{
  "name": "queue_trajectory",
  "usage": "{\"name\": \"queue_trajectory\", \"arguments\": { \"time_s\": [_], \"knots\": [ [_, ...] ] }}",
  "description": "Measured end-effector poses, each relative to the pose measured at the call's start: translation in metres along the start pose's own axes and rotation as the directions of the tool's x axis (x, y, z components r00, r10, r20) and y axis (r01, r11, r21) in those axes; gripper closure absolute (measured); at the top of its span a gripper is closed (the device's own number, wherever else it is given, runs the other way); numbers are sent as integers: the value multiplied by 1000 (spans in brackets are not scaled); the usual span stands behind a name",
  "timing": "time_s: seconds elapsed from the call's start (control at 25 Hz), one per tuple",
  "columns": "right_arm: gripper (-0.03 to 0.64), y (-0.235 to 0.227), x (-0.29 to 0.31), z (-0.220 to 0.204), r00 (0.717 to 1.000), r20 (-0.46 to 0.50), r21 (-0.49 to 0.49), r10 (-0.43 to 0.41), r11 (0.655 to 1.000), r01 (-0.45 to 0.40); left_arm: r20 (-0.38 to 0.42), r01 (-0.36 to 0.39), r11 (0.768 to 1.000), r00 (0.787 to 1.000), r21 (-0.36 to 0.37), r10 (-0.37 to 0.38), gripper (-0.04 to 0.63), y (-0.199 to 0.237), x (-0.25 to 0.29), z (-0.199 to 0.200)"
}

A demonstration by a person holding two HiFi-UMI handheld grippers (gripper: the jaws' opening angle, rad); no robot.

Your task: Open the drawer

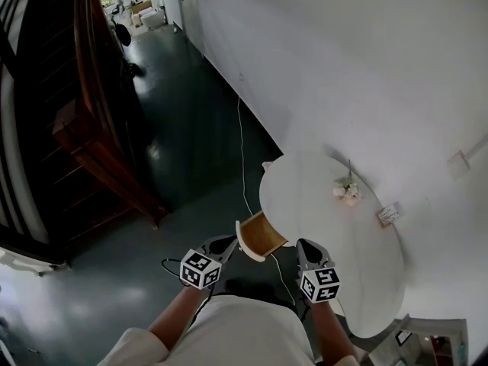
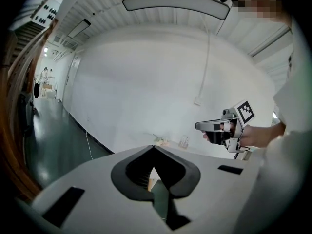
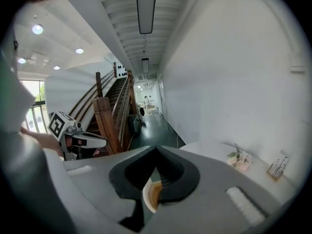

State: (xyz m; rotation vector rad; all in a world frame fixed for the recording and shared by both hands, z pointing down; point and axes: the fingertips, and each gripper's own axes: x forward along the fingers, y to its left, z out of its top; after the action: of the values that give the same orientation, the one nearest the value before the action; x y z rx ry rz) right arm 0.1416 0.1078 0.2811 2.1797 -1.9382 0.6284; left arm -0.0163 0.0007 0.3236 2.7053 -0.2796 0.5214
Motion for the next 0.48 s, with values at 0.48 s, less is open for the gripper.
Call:
{"name": "queue_trajectory", "arguments": {
  "time_s": [0.48],
  "knots": [
    [606,-34,-54,39,994,100,-64,34,998,-28,120,-68,998,990,-8,68,588,-42,-27,44]
  ]
}}
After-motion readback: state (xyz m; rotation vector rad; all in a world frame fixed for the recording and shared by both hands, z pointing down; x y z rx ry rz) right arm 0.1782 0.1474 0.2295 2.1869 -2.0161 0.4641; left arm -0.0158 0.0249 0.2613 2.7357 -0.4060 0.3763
